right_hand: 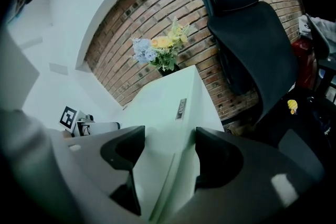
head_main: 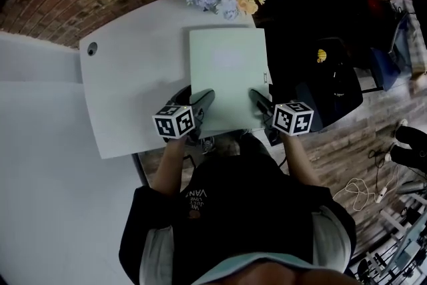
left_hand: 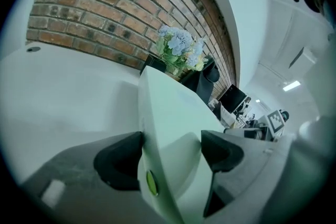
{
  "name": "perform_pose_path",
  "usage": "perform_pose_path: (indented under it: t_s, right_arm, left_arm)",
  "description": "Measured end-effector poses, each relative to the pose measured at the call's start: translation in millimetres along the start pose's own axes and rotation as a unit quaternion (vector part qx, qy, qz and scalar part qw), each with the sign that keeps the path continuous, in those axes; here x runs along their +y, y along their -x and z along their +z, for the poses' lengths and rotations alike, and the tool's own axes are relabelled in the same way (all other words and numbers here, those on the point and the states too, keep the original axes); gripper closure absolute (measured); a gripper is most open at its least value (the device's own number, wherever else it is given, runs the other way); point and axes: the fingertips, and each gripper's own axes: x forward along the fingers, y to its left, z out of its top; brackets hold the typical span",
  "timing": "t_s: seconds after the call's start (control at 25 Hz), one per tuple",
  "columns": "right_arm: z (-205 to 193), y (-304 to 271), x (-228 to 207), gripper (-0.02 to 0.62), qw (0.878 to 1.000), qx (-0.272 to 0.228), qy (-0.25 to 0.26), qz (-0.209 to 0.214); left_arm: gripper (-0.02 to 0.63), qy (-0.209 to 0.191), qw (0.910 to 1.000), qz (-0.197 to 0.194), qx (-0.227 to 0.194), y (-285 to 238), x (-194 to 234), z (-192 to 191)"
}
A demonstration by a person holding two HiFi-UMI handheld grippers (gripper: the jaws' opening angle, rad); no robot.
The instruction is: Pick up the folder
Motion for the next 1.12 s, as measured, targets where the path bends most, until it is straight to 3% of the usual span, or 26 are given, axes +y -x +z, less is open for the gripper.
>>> perform_pose_path:
  t_s: [0.64,1.12]
  right_arm:
    - [-3.3,24.0,49.1,0.307,0.998,-0.047,0.019,-0.023]
    - [-3.7,42.3,81.1,0.308,0.995,-0.093,0.028,-0.036]
  left_arm:
    - [0.244,-0.033,0.9988,-0.026,-0.025,46.8,-5.5,8.5]
    - [0.244,-0.086,0.9939,-0.044,-0.055,78.2,-15.5,22.5]
